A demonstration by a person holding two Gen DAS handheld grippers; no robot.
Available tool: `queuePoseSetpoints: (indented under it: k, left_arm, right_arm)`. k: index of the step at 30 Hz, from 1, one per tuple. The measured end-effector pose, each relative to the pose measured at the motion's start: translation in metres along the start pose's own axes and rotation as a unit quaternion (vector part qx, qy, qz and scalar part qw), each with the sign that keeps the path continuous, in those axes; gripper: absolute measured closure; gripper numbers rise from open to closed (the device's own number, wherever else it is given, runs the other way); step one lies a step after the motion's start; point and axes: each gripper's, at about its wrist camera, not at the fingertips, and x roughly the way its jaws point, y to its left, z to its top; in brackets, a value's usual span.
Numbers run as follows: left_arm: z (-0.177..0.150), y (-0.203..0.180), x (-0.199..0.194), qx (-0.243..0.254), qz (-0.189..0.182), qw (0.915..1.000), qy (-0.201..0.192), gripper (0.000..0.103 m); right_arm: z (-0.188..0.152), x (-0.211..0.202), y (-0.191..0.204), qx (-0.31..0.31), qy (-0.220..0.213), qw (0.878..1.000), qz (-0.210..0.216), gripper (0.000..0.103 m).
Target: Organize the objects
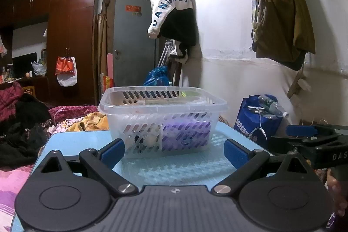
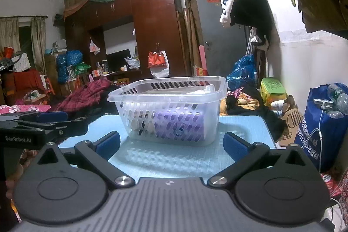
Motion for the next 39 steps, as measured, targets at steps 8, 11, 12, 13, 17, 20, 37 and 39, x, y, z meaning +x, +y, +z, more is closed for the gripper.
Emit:
queuePoseSetpoints:
  k: [8,11,12,13,17,20,37,39]
  left_arm:
    - [-0.0006,-0.0012,0.0018,0.001,0.001,1.0,0.002,0.004]
    - [-0.0015,-0.0018,0.0029,0.001,0.001,1.0,0.004,0.004]
    - [-0.0017,-0.0019,0.0032,0.001,0.001,1.0,0.004,0.004]
    - [-0.0018,-0.0018,0.0036,0.001,0.001,1.0,0.005,0.004]
    - [-0.0026,-0.0019,0.0038,0.002,0.004,1.0,0.005,0.004]
    - [-0.0031,-0.0021,0.0044,0.003,0.001,1.0,0.006,0.004]
    - [-0.0035,-0.004,0.0073,0.001,0.0,0.9999,0.011,0.004]
    - [-0.0035,-0.0042,0.0078,0.001,0.0,0.9999,0.011,0.004]
  right_arm:
    - [-0.0012,0.0003,0.0026,-0.012,0.0,1.0,-0.004,0.0]
    - [-0.0016,0.0004,0.0028,-0.012,-0.001,1.0,-0.004,0.0]
    - [-0.0016,0.0006,0.0028,-0.012,-0.001,1.0,-0.004,0.0]
    - [-0.0016,0.0007,0.0027,-0.012,0.0,1.0,-0.004,0.0]
    - [-0.0016,0.0007,0.0032,-0.012,0.0,1.0,-0.005,0.0]
    - [-0.0013,0.0003,0.0037,-0.013,0.0,1.0,-0.005,0.0]
    - [-0.0021,-0.0013,0.0076,-0.022,-0.002,1.0,-0.01,0.0]
    - [-0.0021,-0.0012,0.0076,-0.022,-0.002,1.0,-0.01,0.0]
